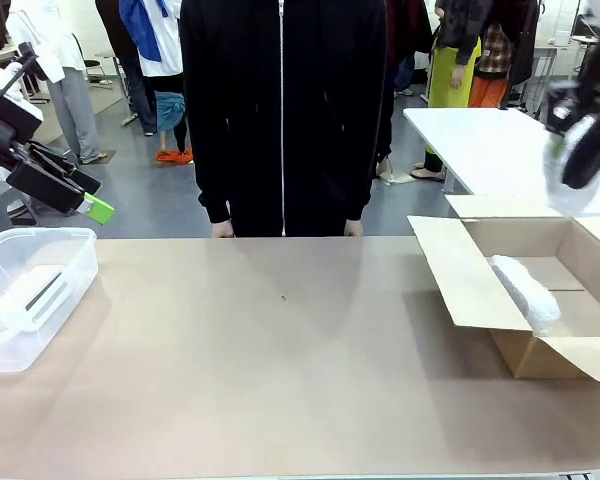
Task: Separate and place wrapped and unwrapped clocks.
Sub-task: If the picked Digital clock is wrapped, place it in the Package Box ; if not, place it in the Organizing box.
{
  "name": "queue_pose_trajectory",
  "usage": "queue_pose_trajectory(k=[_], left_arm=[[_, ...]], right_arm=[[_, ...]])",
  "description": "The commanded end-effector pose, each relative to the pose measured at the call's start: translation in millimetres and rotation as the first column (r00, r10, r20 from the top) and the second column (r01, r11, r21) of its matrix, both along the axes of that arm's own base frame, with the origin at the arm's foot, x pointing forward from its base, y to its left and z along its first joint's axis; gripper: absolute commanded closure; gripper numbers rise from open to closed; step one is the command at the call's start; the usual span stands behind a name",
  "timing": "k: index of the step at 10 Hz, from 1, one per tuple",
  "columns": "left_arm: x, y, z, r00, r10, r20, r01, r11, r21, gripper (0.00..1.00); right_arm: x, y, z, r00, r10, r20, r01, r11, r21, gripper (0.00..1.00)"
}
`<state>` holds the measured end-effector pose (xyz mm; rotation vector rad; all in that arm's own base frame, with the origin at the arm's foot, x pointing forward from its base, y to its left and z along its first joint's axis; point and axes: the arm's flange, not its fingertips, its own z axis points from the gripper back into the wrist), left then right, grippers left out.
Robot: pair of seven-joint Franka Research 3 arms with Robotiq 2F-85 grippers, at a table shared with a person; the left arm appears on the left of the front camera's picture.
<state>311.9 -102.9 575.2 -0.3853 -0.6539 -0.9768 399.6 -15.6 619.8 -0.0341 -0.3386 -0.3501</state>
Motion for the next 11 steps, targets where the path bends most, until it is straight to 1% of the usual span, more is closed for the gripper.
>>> queue_pose_trajectory(k=[1, 2, 3, 5, 6, 7, 10, 11], left_arm=[[1.2, -0.5, -0.3, 1.000, 0.008, 0.008, -0.008, 1.000, 0.000, 0.00], [1.2, -0.5, -0.3, 1.000, 0.008, 0.008, -0.008, 1.000, 0.000, 0.00], [1.2, -0.5, -0.3, 1.000, 0.008, 0.008, -0.008, 1.000, 0.000, 0.00], [1.2, -0.5, -0.3, 1.000, 0.008, 0.008, -0.008, 1.000, 0.000, 0.00], [1.2, -0.5, -0.3, 1.000, 0.008, 0.008, -0.008, 1.000, 0.000, 0.00], [1.2, -0.5, -0.3, 1.000, 0.008, 0.008, -0.008, 1.000, 0.000, 0.00], [1.2, -0.5, -0.3, 1.000, 0.008, 0.008, -0.008, 1.000, 0.000, 0.00], [1.2, -0.5, -0.3, 1.000, 0.008, 0.008, -0.008, 1.000, 0.000, 0.00]], right_arm=[[2.4, -27.5, -47.5, 0.996, 0.072, -0.047, -0.072, 0.997, 0.009, 0.47], [6.2, -39.7, -74.3, 0.996, 0.087, -0.015, -0.086, 0.995, 0.052, 0.47], [13.3, -42.7, -99.8, 0.990, 0.137, 0.016, -0.138, 0.989, 0.045, 0.47], [26.3, -48.6, -133.7, 0.986, 0.160, -0.048, -0.161, 0.987, -0.021, 0.47], [32.6, -47.4, -134.6, 0.989, 0.134, -0.068, -0.130, 0.990, 0.052, 0.47], [16.1, -46.8, -128.6, 0.990, 0.130, -0.048, -0.130, 0.991, 0.003, 0.47], [16.1, -46.8, -128.6, 0.990, 0.130, -0.048, -0.130, 0.991, 0.003, 0.47], [19.6, -47.2, -134.9, 0.990, 0.131, -0.056, -0.131, 0.991, 0.009, 0.47]])
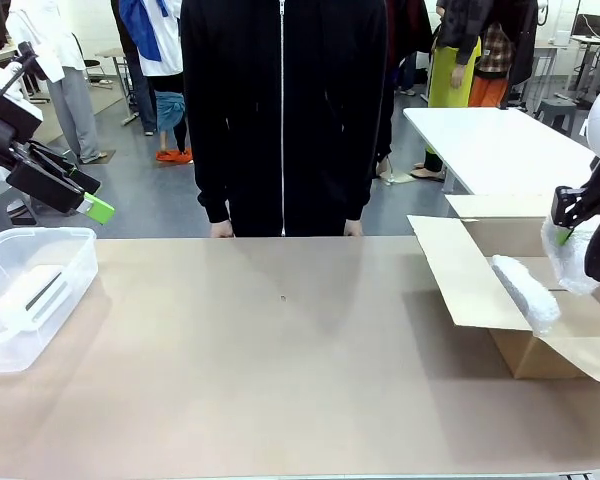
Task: Separate and place wrapped and unwrapped clocks.
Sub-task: If the picked Digital clock is wrapped, place it in the Package Box ; if not, place it in the Organizing box.
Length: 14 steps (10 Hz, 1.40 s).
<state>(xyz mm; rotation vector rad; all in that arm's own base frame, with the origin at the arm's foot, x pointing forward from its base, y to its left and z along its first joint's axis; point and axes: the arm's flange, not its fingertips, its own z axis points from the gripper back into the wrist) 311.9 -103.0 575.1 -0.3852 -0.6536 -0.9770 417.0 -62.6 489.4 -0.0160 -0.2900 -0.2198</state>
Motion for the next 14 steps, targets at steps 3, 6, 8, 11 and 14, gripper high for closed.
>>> queue_pose_trajectory(k=[3, 6, 8, 11, 14], left_arm=[[1.2, -0.4, -0.2, 1.000, 0.008, 0.008, -0.008, 1.000, 0.000, 0.00], [1.2, -0.4, -0.2, 1.000, 0.008, 0.008, -0.008, 1.000, 0.000, 0.00], [1.2, -0.4, -0.2, 1.000, 0.008, 0.008, -0.008, 1.000, 0.000, 0.00], [1.2, -0.4, -0.2, 1.000, 0.008, 0.008, -0.008, 1.000, 0.000, 0.00], [1.2, -0.4, -0.2, 1.000, 0.008, 0.008, -0.008, 1.000, 0.000, 0.00]], right_arm=[[42.8, -40.3, -19.7, 0.996, -0.046, -0.080, 0.043, 0.998, -0.047, 0.47], [55.5, -49.6, -44.3, 0.996, 0.005, -0.094, -0.009, 0.999, -0.035, 0.47], [62.9, -51.7, -63.9, 0.992, -0.016, -0.122, 0.012, 0.999, -0.036, 0.47], [74.6, -49.9, -86.9, 0.992, -0.013, -0.124, 0.008, 0.999, -0.035, 0.47], [71.6, -49.5, -81.3, 0.994, -0.001, -0.113, -0.002, 1.000, -0.024, 0.00]])
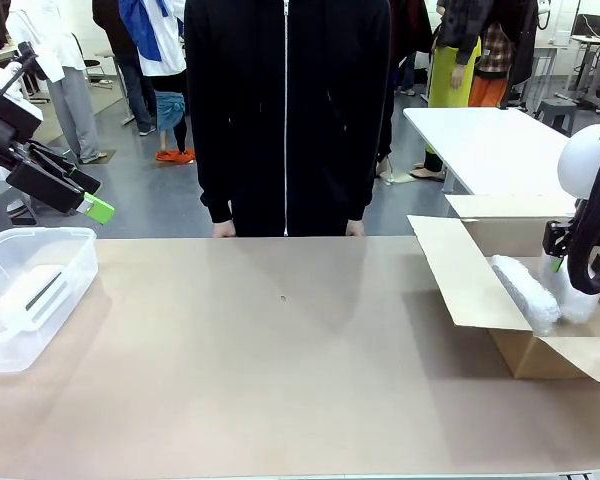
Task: Separate and place wrapped and unwrapped clocks.
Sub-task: If the picked Digital clock is wrapped, place it in the Package Box ; if not, place it in the Organizing box.
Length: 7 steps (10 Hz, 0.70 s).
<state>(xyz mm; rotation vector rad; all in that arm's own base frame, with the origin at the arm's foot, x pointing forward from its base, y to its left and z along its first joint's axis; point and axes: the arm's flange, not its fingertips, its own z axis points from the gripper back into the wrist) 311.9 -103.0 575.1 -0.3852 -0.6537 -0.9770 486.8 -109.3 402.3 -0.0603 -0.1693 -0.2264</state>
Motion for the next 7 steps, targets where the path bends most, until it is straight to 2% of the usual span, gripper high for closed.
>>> queue_pose_trajectory(k=[1, 5, 7], left_arm=[[1.2, -0.4, -0.2, 1.000, 0.008, 0.008, -0.008, 1.000, 0.000, 0.00], [1.2, -0.4, -0.2, 1.000, 0.008, 0.008, -0.008, 1.000, 0.000, 0.00], [1.2, -0.4, -0.2, 1.000, 0.008, 0.008, -0.008, 1.000, 0.000, 0.00]], right_arm=[[1.0, -2.1, 7.2, 1.000, 0.021, -0.001, -0.021, 1.000, 0.003, 0.00], [-0.8, 1.9, 14.6, 0.998, 0.046, -0.034, -0.046, 0.999, -0.010, 0.00], [-15.5, 5.7, 43.8, 0.995, 0.097, -0.022, -0.098, 0.995, -0.016, 0.00]])
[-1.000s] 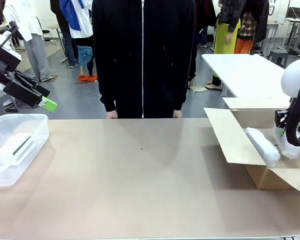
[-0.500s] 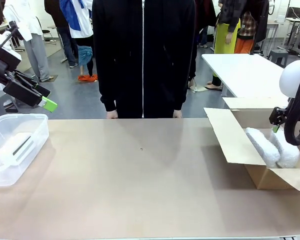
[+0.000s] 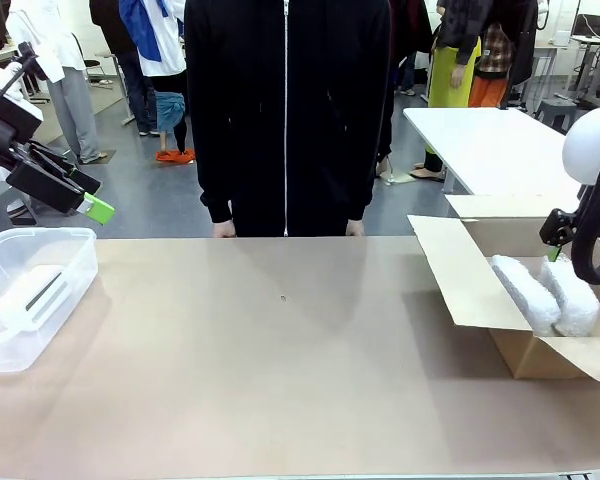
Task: Separate and place wrapped and unwrapped clocks.
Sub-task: If the picked Digital clock is wrapped, place it in the Package Box ; if not, place it in the Organizing box.
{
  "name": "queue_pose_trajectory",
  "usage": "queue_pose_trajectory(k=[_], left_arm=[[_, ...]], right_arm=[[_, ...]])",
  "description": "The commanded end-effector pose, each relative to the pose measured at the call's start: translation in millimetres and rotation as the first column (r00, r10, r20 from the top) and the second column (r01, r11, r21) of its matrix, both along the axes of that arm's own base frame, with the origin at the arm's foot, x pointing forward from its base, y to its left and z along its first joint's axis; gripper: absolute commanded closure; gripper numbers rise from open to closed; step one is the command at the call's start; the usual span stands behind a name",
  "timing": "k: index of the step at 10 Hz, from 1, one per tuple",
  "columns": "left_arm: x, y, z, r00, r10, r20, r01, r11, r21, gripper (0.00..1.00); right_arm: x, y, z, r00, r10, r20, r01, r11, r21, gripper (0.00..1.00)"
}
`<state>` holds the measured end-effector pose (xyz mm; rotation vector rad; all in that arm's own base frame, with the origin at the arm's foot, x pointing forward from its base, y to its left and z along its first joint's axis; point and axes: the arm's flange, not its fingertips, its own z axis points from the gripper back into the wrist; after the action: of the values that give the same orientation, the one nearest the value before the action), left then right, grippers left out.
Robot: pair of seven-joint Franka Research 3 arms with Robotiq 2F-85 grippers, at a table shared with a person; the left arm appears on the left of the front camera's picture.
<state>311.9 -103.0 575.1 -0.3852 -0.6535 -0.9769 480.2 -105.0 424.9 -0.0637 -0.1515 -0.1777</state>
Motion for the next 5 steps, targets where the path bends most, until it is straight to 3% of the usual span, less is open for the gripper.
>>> queue_pose_trajectory(k=[1, 3, 5], left_arm=[[1.2, -0.4, -0.2, 1.000, 0.008, 0.008, -0.008, 1.000, 0.000, 0.00], [1.2, -0.4, -0.2, 1.000, 0.008, 0.008, -0.008, 1.000, 0.000, 0.00], [1.2, -0.4, -0.2, 1.000, 0.008, 0.008, -0.008, 1.000, 0.000, 0.00]], right_arm=[[-19.4, 3.2, 41.1, 0.997, 0.080, -0.009, -0.080, 0.997, -0.006, 0.00], [-38.7, 10.2, 75.3, 0.986, 0.165, -0.026, -0.164, 0.986, 0.010, 0.00], [-60.6, 22.6, 105.5, 0.956, 0.293, 0.019, -0.294, 0.955, 0.034, 0.00]])
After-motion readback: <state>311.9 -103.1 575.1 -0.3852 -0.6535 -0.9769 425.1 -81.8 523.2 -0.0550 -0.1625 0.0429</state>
